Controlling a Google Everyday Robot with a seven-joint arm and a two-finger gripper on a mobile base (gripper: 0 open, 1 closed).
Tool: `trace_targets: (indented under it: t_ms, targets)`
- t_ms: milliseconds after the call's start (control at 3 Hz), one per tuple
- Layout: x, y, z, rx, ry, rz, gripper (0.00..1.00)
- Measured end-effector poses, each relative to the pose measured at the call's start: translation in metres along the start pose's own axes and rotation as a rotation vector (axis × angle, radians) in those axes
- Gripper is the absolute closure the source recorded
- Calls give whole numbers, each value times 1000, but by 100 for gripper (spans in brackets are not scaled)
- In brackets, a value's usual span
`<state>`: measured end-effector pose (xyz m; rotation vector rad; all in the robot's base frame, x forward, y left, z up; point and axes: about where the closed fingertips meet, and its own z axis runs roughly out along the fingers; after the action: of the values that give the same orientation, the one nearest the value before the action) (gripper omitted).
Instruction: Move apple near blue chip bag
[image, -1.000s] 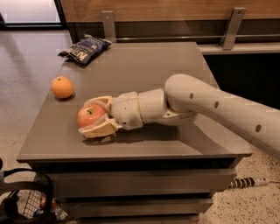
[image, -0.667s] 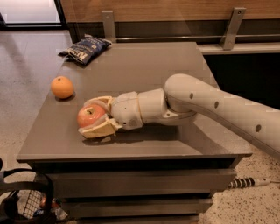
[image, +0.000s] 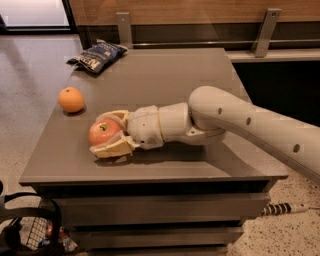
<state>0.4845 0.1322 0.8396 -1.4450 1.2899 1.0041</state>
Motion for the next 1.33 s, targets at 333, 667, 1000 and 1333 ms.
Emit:
trace_targets:
  t_ms: [333, 667, 1000, 1333]
  targets:
    - [-3, -2, -3, 3, 7, -3, 100]
    - [-40, -27, -51, 51, 109, -40, 100]
    - [-68, -50, -86, 90, 176, -57, 100]
    - [-83, -90, -116, 167, 200, 4, 100]
